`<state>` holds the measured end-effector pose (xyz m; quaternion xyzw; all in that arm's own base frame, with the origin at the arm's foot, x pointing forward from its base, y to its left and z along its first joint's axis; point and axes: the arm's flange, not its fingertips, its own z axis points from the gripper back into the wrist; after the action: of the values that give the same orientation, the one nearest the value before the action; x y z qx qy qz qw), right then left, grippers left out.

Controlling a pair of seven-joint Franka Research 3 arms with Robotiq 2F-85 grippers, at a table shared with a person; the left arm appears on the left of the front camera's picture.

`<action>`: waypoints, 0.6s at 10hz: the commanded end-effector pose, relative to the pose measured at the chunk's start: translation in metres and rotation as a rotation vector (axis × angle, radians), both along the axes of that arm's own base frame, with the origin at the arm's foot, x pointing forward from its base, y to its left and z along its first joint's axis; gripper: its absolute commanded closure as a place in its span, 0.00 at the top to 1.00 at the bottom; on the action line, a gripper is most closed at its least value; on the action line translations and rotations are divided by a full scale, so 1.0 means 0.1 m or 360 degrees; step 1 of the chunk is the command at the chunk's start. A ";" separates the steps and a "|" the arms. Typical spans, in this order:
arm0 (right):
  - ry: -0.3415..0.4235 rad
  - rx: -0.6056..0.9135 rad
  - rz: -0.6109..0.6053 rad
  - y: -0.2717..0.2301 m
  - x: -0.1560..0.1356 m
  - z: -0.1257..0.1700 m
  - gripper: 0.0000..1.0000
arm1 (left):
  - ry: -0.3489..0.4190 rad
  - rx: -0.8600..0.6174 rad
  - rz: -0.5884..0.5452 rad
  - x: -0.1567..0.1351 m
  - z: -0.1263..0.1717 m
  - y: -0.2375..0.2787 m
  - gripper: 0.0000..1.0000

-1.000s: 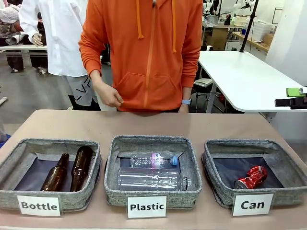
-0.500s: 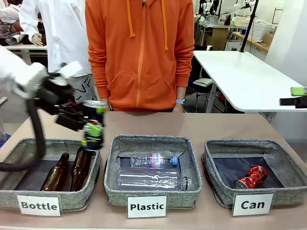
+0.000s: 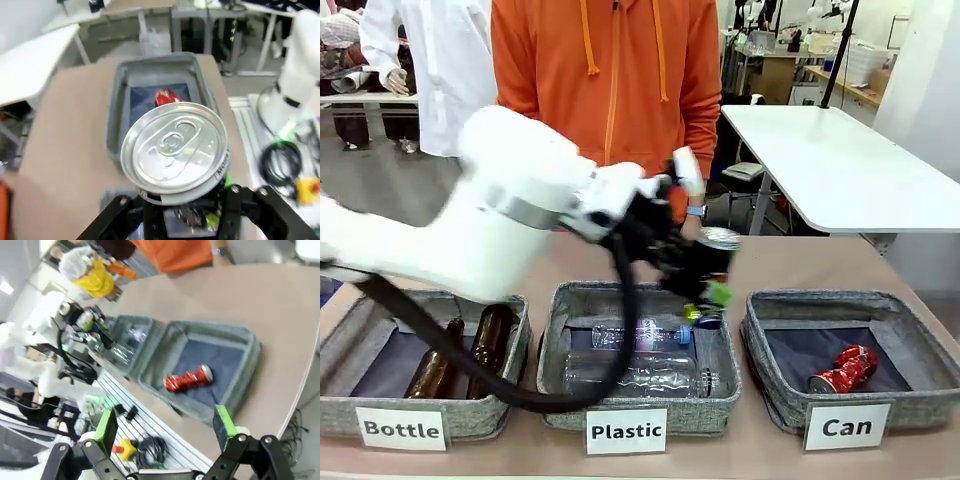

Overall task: Sort the can waste into the basket.
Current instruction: Pick up the can waste from the table and place it in the right Fabric basket.

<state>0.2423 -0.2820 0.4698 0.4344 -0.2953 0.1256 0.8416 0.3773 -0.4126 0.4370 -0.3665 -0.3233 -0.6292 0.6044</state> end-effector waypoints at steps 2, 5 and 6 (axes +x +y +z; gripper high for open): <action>0.0085 -0.0233 0.0105 -0.05 0.03 -0.12 1.00 | -0.0386 -0.0050 -0.0135 -0.09 -0.11 -0.73 0.44; 0.0035 -0.0078 0.0022 -0.09 -0.07 -0.05 1.00 | -0.0479 0.0099 -0.0272 -0.21 -0.23 -1.32 0.44; 0.0035 -0.0078 0.0022 -0.09 -0.07 -0.05 1.00 | -0.0483 0.0161 -0.0304 -0.20 -0.31 -1.43 0.44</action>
<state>0.2342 -0.2928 0.4610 0.4079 -0.2714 0.1394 0.8605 0.3433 -0.5408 0.4010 -0.2795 -0.3531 -0.7427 0.4956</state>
